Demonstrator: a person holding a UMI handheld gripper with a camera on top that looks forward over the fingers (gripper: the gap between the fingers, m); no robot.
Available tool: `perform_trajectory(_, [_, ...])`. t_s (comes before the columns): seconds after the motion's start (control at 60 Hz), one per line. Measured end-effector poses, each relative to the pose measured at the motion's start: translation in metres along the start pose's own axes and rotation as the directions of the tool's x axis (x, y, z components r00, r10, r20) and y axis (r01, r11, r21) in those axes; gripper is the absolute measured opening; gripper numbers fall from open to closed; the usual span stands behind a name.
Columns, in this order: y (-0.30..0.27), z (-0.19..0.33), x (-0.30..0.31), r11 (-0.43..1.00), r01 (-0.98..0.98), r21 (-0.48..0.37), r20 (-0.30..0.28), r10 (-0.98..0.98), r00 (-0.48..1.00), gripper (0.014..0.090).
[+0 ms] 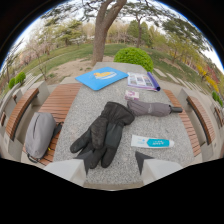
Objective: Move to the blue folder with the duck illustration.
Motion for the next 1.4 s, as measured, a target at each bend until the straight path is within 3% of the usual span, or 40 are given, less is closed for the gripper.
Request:
perform_trajectory(0.283, [-0.036, 0.008, -0.031, 0.998, -0.015, 0.069, -0.015, 0.016, 1.0, 0.0849])
perform_trajectory(0.567, [-0.111, 0.048, -0.046, 0.988, -0.018, 0.154, -0.008, 0.02, 1.0, 0.0849])
perform_trajectory(0.85, [-0.201, 0.132, -0.056, 0.979, -0.002, 0.203, 0.032, -0.005, 0.999, 0.0849])
perform_trajectory(1.4, [-0.331, 0.329, -0.068, 0.979, 0.034, 0.199, 0.08, -0.051, 0.995, 0.0844])
